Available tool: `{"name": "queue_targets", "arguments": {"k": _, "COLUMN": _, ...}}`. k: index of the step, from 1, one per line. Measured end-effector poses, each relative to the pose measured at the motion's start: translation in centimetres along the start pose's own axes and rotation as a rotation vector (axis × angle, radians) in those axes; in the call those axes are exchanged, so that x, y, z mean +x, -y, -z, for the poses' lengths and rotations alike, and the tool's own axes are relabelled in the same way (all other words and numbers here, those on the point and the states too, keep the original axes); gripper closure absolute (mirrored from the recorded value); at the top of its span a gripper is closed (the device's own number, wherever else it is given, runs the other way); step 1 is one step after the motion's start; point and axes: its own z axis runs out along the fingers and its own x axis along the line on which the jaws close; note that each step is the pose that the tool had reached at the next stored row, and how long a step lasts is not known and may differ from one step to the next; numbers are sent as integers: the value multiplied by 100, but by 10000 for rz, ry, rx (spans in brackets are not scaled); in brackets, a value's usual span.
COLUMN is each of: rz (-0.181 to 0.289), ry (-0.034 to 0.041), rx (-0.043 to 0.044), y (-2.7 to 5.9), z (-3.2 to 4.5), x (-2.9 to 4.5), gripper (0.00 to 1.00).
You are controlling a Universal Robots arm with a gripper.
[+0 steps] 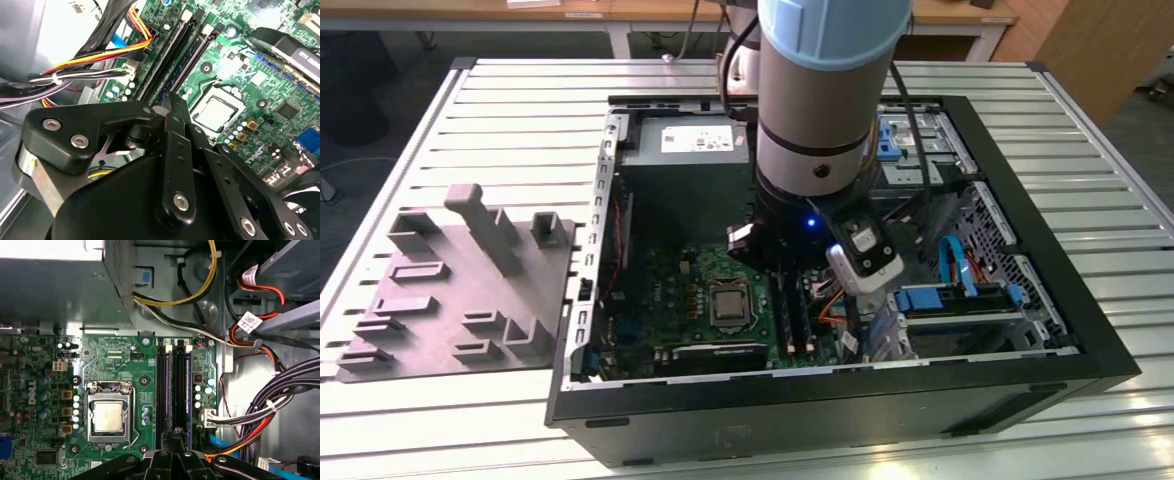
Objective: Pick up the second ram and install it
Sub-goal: 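Press down the second ram until it locks into place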
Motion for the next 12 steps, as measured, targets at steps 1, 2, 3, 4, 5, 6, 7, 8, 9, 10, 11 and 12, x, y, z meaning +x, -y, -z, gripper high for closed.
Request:
{"name": "queue_targets", "arguments": {"k": 1, "rz": 0, "ry": 1, "rx": -3, "y": -1, "z": 0, "x": 0, "gripper": 89}}
{"name": "queue_targets", "arguments": {"k": 2, "rz": 0, "ry": 0, "rx": -2, "y": -1, "z": 0, "x": 0, "gripper": 89}}
{"name": "queue_targets", "arguments": {"k": 3, "rz": 0, "ry": 1, "rx": -3, "y": -1, "z": 0, "x": 0, "gripper": 89}}
{"name": "queue_targets", "arguments": {"k": 4, "rz": 0, "ry": 1, "rx": -3, "y": -1, "z": 0, "x": 0, "gripper": 89}}
{"name": "queue_targets", "arguments": {"k": 5, "rz": 0, "ry": 0, "rx": -2, "y": -1, "z": 1, "x": 0, "gripper": 89}}
{"name": "queue_targets", "arguments": {"k": 6, "rz": 0, "ry": 0, "rx": -1, "y": -1, "z": 1, "x": 0, "gripper": 89}}
{"name": "queue_targets", "arguments": {"k": 7, "rz": 0, "ry": 0, "rx": -1, "y": -1, "z": 1, "x": 0, "gripper": 89}}
{"name": "queue_targets", "arguments": {"k": 8, "rz": 0, "ry": 0, "rx": 0, "y": -1, "z": 1, "x": 0, "gripper": 89}}
{"name": "queue_targets", "arguments": {"k": 9, "rz": 0, "ry": 0, "rx": -1, "y": -1, "z": 1, "x": 0, "gripper": 89}}
{"name": "queue_targets", "arguments": {"k": 10, "rz": 0, "ry": 0, "rx": -1, "y": -2, "z": 1, "x": 0, "gripper": 89}}
{"name": "queue_targets", "arguments": {"k": 11, "rz": 0, "ry": 0, "rx": -1, "y": -2, "z": 1, "x": 0, "gripper": 89}}
{"name": "queue_targets", "arguments": {"k": 12, "rz": 0, "ry": 0, "rx": -1, "y": -2, "z": 1, "x": 0, "gripper": 89}}
